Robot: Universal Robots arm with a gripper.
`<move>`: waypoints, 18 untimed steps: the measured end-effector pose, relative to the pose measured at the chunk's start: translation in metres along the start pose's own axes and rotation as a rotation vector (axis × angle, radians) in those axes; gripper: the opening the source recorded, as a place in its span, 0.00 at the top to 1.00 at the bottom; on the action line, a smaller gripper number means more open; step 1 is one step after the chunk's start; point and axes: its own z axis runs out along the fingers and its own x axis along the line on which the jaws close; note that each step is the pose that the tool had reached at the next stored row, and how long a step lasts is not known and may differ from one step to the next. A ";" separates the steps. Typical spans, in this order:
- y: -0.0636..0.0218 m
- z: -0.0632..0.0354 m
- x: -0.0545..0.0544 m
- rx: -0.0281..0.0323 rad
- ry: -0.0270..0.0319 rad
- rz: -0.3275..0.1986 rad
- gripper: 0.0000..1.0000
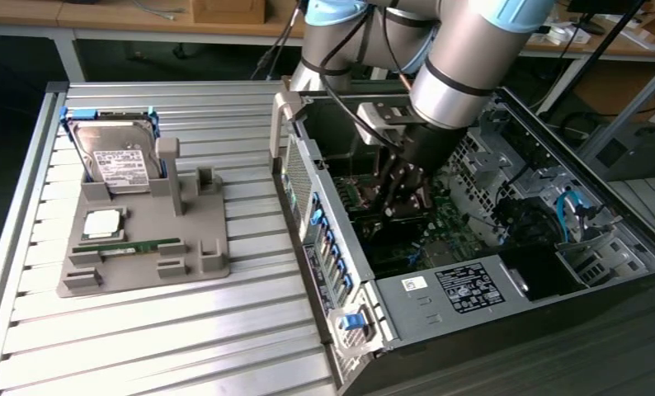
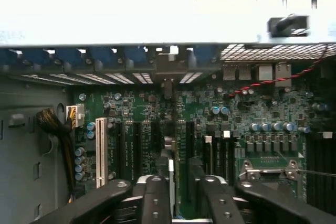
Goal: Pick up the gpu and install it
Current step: 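Insert the gpu into the slot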
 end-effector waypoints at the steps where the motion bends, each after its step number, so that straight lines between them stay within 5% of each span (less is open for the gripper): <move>1: 0.0001 -0.0015 -0.002 0.0002 0.0024 0.000 0.74; 3: 0.0002 -0.0026 -0.004 0.0002 0.0047 0.000 0.86; 6: -0.0023 -0.0027 -0.005 0.0000 0.0063 0.000 0.89; 12: -0.0296 -0.0028 -0.005 -0.0184 0.0074 0.001 0.89; 18: -0.0607 -0.0006 -0.005 -0.0290 0.0159 0.001 0.89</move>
